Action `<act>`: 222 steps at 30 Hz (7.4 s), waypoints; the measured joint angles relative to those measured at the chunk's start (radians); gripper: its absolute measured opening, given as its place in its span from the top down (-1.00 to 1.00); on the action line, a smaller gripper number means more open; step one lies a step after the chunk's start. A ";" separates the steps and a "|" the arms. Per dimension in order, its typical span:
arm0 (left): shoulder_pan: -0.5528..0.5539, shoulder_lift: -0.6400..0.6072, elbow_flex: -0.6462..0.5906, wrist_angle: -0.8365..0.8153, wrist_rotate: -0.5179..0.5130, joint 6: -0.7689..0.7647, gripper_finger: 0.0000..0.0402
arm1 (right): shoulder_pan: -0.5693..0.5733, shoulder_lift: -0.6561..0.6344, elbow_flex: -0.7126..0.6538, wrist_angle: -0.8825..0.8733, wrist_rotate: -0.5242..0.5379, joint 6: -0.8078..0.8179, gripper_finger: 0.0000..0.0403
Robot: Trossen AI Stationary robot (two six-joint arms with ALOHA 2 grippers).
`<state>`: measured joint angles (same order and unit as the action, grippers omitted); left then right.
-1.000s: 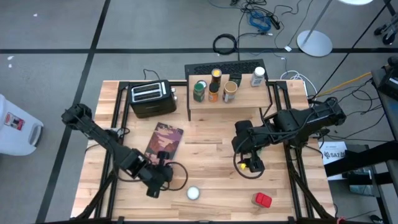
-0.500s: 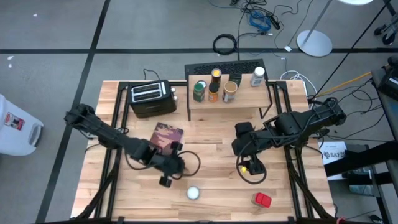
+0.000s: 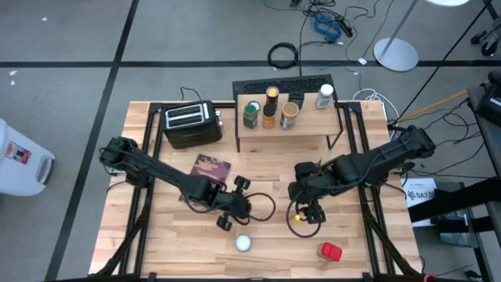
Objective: Shelf spices
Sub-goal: Put the orange seasoning pack on the shelf
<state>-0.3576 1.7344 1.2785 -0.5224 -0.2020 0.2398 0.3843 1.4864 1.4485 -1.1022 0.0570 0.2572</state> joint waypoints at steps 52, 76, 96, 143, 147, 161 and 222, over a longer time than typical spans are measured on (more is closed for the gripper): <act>0.155 -0.093 -0.486 0.386 0.036 -0.285 0.07 | -0.013 0.242 -0.638 1.238 0.260 -0.609 -0.48; 0.182 -0.018 -0.486 0.464 0.092 -0.312 0.07 | -0.038 0.521 -0.425 1.317 0.421 -0.938 -0.47; 0.185 -0.001 -0.486 0.577 0.101 -0.390 0.07 | -0.037 0.529 -0.429 1.445 0.377 -0.970 0.28; 0.164 -0.460 -0.485 0.610 -0.226 -0.963 0.07 | 0.037 0.499 -0.426 1.680 1.223 -1.087 0.97; 0.153 -0.460 -0.485 0.611 -0.279 -0.972 0.07 | 0.037 0.459 -0.426 1.689 1.262 -1.109 0.97; 0.100 -0.426 -0.485 0.885 -0.466 -0.990 0.07 | 0.006 0.365 -0.426 1.741 1.362 -1.200 0.97; 0.126 -0.475 -0.446 0.645 -0.338 -0.483 1.00 | 0.082 0.356 -0.426 1.906 1.331 -1.138 0.09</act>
<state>-0.2314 1.2593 0.8321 0.1226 -0.5404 -0.2430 0.4663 1.8420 1.0222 0.8034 1.3876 -0.8810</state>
